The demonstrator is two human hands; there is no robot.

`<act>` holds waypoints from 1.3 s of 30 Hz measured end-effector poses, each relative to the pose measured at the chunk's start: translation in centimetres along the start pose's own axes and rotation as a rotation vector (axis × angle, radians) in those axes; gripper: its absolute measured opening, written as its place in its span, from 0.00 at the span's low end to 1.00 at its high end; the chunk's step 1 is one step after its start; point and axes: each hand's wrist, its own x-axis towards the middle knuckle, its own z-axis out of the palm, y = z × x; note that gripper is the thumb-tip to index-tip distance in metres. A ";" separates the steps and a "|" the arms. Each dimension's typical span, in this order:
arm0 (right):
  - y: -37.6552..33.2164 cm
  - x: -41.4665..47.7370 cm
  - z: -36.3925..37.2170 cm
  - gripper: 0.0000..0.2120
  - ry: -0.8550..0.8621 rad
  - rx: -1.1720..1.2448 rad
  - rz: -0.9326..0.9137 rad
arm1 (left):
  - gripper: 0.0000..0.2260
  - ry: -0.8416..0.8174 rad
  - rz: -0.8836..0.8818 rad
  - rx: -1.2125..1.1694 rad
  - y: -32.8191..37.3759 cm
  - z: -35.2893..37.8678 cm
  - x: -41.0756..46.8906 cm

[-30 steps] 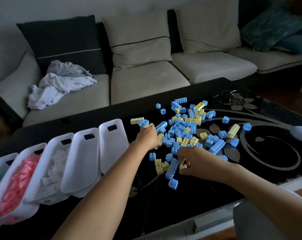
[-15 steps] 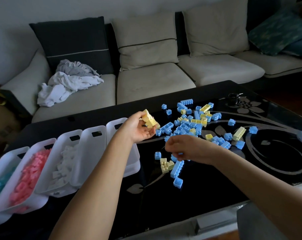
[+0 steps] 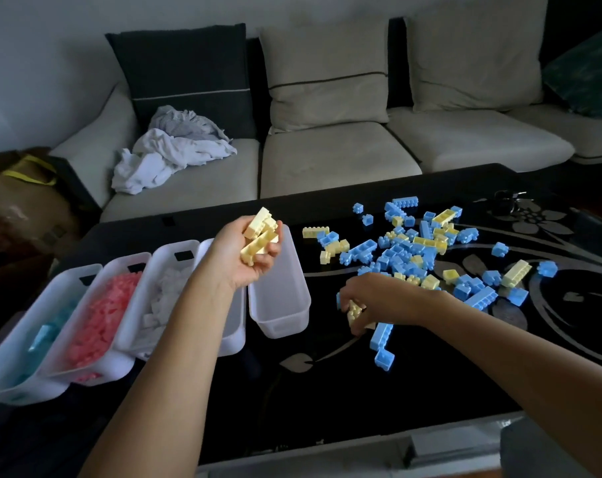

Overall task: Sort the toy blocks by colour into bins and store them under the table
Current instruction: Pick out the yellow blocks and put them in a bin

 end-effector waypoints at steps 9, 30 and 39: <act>-1.1 0.5 -1.8 0.08 0.294 0.447 0.079 | 0.11 0.376 0.307 0.327 1.1 -6.3 -5.1; -11.4 13.4 -4.0 0.10 -0.042 1.438 0.244 | 0.12 0.520 0.086 1.310 -1.5 -7.4 -4.4; -6.0 6.8 -6.6 0.10 0.070 1.105 0.126 | 0.06 0.587 0.484 1.306 -2.2 -5.6 -4.6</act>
